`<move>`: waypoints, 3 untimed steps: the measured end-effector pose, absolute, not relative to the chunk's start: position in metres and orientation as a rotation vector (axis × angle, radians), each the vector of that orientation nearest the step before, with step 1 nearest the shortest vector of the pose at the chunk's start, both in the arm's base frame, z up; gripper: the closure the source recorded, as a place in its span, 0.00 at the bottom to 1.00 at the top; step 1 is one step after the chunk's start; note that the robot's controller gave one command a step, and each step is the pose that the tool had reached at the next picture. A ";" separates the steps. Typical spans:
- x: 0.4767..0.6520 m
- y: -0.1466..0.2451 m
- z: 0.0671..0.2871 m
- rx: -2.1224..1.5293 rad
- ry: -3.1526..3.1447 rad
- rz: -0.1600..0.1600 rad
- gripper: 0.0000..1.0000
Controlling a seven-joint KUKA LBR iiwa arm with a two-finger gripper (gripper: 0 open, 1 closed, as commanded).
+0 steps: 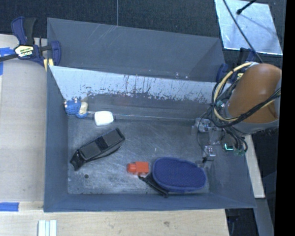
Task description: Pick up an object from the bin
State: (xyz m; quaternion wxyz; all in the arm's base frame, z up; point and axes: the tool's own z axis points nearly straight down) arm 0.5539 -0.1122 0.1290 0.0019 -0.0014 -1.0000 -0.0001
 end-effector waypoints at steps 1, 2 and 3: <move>0.489 -0.074 0.070 -0.346 -3.126 0.001 0.00; 0.493 -0.075 0.073 -0.346 -3.139 0.004 1.00; 0.492 -0.075 0.073 -0.345 -3.138 0.003 0.00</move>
Offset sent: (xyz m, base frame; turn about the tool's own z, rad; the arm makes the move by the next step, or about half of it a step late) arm -0.0659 0.0384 -0.0590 0.2168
